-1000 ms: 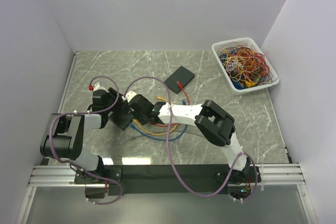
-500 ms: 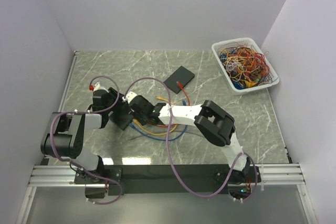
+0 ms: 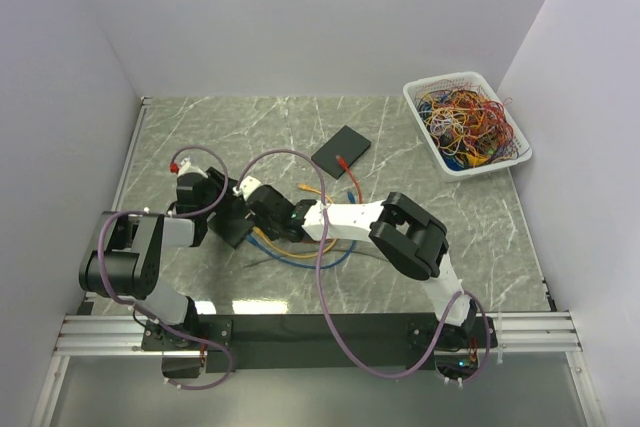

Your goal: Insert the plug into the switch port

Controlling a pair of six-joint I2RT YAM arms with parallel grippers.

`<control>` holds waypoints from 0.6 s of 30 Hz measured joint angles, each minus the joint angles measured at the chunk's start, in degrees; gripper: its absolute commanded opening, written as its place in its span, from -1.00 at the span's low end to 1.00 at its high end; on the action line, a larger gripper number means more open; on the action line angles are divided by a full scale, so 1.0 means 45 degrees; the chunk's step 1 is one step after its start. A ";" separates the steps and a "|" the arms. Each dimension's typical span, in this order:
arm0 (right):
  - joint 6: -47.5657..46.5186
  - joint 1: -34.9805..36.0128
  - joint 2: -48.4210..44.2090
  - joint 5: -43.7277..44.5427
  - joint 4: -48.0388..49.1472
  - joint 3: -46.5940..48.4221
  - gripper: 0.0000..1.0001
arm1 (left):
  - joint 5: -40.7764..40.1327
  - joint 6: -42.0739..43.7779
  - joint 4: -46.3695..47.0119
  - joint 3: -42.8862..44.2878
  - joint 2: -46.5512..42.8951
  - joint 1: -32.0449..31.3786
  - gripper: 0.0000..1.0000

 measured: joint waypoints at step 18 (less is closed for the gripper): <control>-0.0170 0.0058 -0.0024 0.0175 0.0180 -0.0087 -1.00 | -0.0991 -0.0010 0.0068 -0.0165 -0.0267 -0.0607 0.00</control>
